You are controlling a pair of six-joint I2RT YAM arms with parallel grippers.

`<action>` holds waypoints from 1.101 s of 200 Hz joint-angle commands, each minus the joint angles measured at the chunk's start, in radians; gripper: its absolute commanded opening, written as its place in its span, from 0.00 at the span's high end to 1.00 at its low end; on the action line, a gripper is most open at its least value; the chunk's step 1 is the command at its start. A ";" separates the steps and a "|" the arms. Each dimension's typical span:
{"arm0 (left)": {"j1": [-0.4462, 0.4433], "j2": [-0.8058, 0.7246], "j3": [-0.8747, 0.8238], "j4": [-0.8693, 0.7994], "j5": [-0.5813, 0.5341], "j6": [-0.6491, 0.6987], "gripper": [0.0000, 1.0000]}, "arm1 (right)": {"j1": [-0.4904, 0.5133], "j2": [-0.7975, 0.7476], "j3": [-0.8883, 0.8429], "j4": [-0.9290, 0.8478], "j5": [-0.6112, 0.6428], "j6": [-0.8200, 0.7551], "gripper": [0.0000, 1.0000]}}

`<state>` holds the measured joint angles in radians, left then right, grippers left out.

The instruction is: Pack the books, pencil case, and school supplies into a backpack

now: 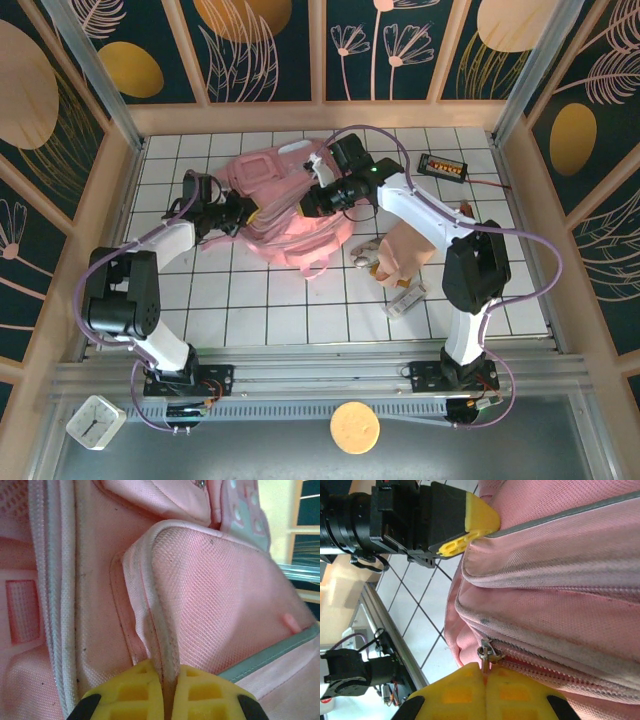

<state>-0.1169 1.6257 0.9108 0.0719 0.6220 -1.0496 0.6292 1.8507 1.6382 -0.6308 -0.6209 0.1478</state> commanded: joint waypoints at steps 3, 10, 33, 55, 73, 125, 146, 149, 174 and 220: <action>-0.007 -0.035 -0.015 0.160 0.029 -0.114 1.00 | 0.004 -0.035 0.057 -0.079 0.029 -0.066 1.00; -0.007 -0.055 -0.019 0.167 0.014 -0.135 1.00 | 0.003 -0.027 0.068 -0.125 0.048 -0.073 1.00; -0.009 -0.108 -0.027 0.199 -0.026 -0.210 1.00 | 0.035 -0.012 0.114 -0.255 0.110 -0.098 1.00; -0.027 -0.136 0.000 0.208 -0.043 -0.240 1.00 | 0.078 0.004 0.144 -0.316 0.115 -0.077 1.00; -0.063 -0.149 0.025 0.207 -0.068 -0.262 1.00 | 0.129 0.022 0.132 -0.274 0.090 -0.032 1.00; -0.134 -0.224 -0.018 0.188 -0.183 -0.299 1.00 | 0.199 0.056 0.139 -0.055 -0.004 0.166 1.00; -0.141 -0.233 -0.014 0.169 -0.182 -0.293 1.00 | 0.212 0.068 0.110 0.062 -0.056 0.256 1.00; -0.144 -0.235 -0.014 0.168 -0.186 -0.295 1.00 | 0.215 0.071 0.107 0.077 -0.058 0.271 1.00; -0.156 -0.243 -0.009 0.161 -0.185 -0.301 1.00 | 0.222 0.085 0.061 0.239 -0.045 0.384 1.00; -0.155 -0.257 -0.039 0.161 -0.166 -0.301 1.00 | 0.185 -0.015 -0.094 0.316 0.012 0.447 0.46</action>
<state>-0.2489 1.4258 0.8692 0.1497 0.3836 -1.2926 0.8253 1.9144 1.6165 -0.4816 -0.6304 0.5430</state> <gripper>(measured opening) 0.063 0.374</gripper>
